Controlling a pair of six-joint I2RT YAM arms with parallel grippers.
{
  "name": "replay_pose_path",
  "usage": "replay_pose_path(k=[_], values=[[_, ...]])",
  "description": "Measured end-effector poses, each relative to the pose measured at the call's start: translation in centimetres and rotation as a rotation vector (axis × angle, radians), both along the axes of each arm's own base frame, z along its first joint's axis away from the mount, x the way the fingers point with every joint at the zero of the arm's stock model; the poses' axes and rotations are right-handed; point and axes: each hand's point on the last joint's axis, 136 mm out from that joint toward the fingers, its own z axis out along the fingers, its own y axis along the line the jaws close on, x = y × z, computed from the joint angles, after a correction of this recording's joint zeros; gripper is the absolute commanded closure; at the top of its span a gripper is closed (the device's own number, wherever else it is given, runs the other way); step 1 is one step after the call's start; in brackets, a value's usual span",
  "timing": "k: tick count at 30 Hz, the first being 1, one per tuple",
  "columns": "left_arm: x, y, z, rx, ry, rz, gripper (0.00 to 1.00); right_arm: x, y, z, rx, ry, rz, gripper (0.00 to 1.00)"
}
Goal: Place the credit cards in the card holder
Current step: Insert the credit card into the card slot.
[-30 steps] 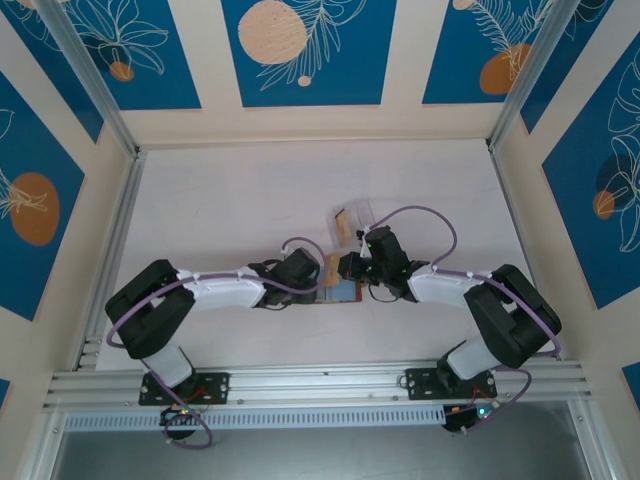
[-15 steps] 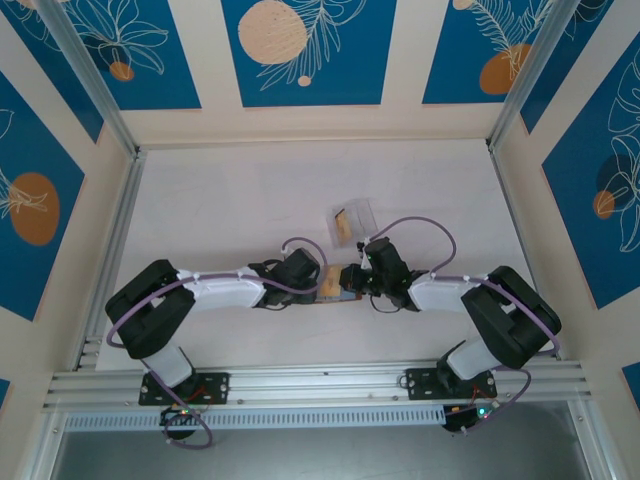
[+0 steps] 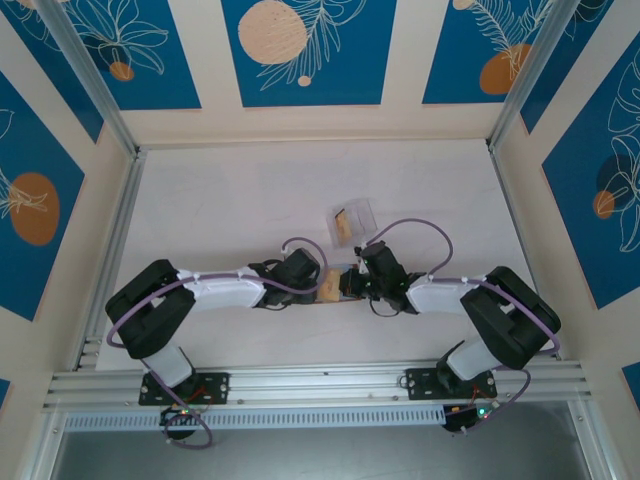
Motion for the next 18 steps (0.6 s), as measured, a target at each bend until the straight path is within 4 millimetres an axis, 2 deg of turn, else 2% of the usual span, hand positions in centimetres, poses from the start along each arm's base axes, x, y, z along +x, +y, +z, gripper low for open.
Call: replay_pose_path(k=[5, 18], values=[[0.0, 0.0, 0.0, 0.001, 0.001, 0.0, 0.61, 0.7, 0.4, -0.1, -0.023, 0.007, 0.039, 1.0], [0.0, -0.1, 0.0, 0.006, 0.003, -0.002, 0.61, 0.8, 1.4, -0.2, -0.036, 0.03, 0.11, 1.0]])
